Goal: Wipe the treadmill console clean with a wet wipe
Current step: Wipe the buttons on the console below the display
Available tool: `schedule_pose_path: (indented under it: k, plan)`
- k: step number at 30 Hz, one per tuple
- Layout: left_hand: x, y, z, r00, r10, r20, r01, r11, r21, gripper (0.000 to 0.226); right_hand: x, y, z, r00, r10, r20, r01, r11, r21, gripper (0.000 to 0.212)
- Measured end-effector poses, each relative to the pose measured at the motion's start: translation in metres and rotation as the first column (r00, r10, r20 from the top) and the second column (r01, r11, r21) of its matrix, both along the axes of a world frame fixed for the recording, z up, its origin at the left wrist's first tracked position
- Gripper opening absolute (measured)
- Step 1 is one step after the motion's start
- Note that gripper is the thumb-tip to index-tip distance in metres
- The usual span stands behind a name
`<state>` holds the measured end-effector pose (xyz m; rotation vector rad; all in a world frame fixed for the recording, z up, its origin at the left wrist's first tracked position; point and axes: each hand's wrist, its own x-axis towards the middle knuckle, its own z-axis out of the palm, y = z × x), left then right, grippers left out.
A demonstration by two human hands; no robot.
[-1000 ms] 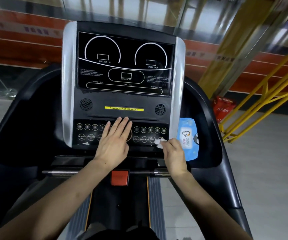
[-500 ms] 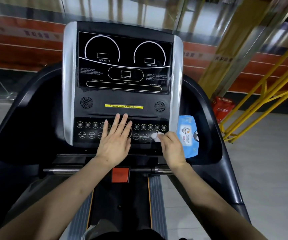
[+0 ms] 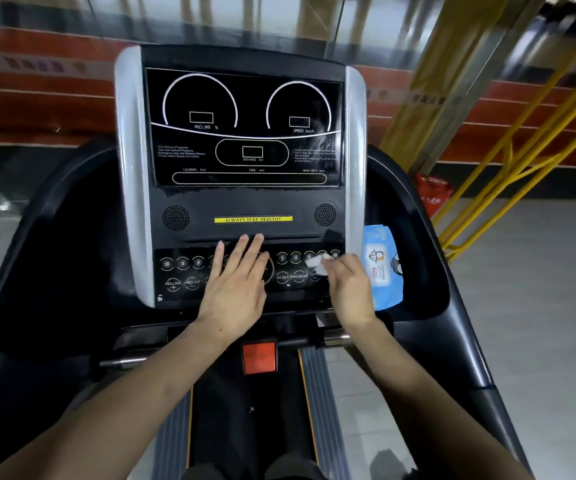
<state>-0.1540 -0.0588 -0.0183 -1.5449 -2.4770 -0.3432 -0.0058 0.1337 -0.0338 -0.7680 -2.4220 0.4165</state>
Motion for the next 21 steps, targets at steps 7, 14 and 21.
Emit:
schedule_pose_path:
  k: [7,14,21]
  plan:
    - [-0.002,-0.002,-0.004,1.0,-0.017,0.012,0.016,0.999,0.045,0.054,-0.001,-0.016,-0.014,0.998,-0.059,0.038,0.061,0.997,-0.057,0.025]
    - [0.003,-0.003,-0.008,0.998,-0.015,0.056,0.014,1.0,0.023,0.057,-0.015,-0.005,-0.001,0.999,-0.047,-0.012,0.048,0.999,0.027,0.017]
    - [0.005,-0.003,-0.011,0.998,0.012,0.06,-0.013,1.0,0.018,0.059,0.006,-0.031,-0.034,0.998,0.039,0.041,-0.043,0.994,0.101,0.024]
